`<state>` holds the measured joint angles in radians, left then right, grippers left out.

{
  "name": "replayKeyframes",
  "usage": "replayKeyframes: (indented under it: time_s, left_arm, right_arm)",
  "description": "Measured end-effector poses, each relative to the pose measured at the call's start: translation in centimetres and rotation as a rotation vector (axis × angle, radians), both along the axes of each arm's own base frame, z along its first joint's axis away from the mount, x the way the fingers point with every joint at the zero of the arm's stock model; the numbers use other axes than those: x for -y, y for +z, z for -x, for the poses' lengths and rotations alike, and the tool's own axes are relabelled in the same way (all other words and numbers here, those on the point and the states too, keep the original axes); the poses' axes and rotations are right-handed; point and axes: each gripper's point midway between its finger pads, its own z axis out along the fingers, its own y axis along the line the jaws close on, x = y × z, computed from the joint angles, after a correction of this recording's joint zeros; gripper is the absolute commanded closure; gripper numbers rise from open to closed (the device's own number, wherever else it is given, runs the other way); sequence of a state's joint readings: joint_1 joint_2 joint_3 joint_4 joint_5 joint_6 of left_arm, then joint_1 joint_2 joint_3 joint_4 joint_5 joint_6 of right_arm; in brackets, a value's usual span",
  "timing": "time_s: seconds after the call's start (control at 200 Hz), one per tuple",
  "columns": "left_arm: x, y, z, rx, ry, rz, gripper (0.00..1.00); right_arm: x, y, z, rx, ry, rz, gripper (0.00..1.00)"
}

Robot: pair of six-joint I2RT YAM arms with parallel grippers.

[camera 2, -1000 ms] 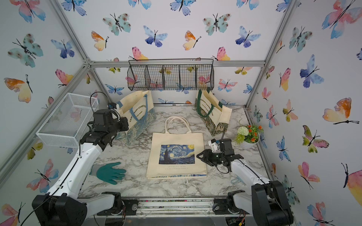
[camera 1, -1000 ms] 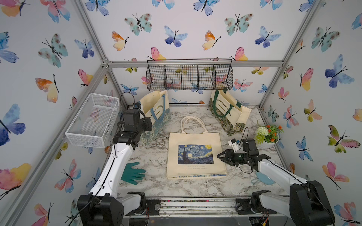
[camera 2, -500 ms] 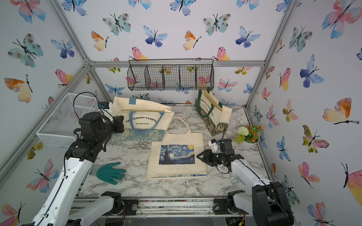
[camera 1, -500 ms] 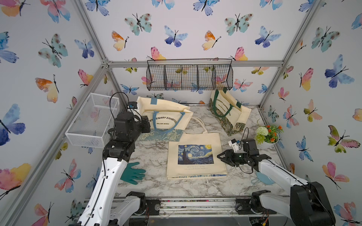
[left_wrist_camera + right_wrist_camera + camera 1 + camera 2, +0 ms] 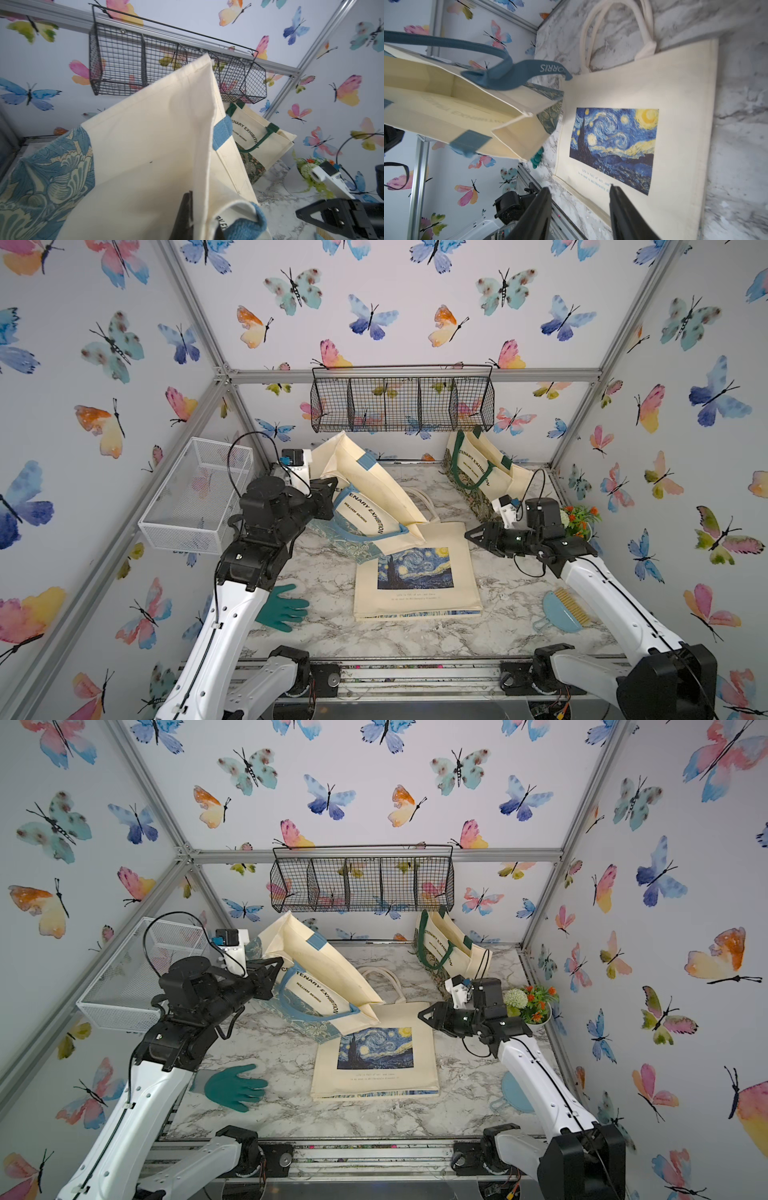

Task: Put away the canvas bag
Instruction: Place the canvas bag at the center of the board.

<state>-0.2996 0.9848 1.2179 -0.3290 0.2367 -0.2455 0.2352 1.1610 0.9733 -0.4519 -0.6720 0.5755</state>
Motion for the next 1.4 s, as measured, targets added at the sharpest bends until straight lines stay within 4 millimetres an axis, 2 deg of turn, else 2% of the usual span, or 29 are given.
replayKeyframes:
  time_s: [0.145, 0.235, 0.305, 0.4, 0.465, 0.546, 0.751, 0.906, 1.181, 1.401]
  left_arm:
    - [6.7, 0.5, 1.9, -0.003, -0.225, 0.048, 1.00]
    - [10.1, 0.6, 3.1, -0.015, -0.338, 0.079, 1.00]
    - [11.8, 0.4, 3.6, -0.027, -0.393, 0.105, 1.00]
    - [12.4, -0.6, 3.5, -0.043, -0.409, 0.131, 1.00]
    - [12.5, -1.6, 3.2, -0.056, -0.404, 0.138, 1.00]
    - [12.7, -3.9, 3.0, -0.091, -0.399, 0.131, 1.00]
    - [12.9, -12.3, 2.5, -0.242, -0.381, 0.084, 1.00]
    - [12.1, -17.0, 2.8, -0.338, -0.353, 0.047, 1.00]
    - [11.7, -17.4, 3.0, -0.321, -0.344, 0.015, 1.00]
    - [11.0, -18.1, 3.2, -0.321, -0.334, 0.003, 0.91]
  right_arm:
    - [0.4, 5.7, -1.1, 0.119, -0.020, 0.029, 0.50]
    - [1.0, 8.7, -1.6, 0.180, -0.043, 0.060, 0.49]
    - [1.5, 10.5, -2.0, 0.218, -0.065, 0.086, 0.49]
    - [2.1, 11.8, -2.2, 0.251, -0.090, 0.120, 0.49]
    - [2.3, 11.6, -2.1, 0.246, -0.095, 0.138, 0.49]
    - [2.4, 10.5, -2.0, 0.218, -0.093, 0.151, 0.49]
    - [2.5, 7.2, -1.6, 0.137, -0.082, 0.173, 0.49]
    - [2.2, 7.0, -1.3, 0.131, -0.061, 0.164, 0.49]
    - [1.2, 6.9, -1.2, 0.123, -0.005, 0.125, 0.49]
    - [0.3, 5.6, -2.4, 0.075, 0.032, 0.109, 0.49]
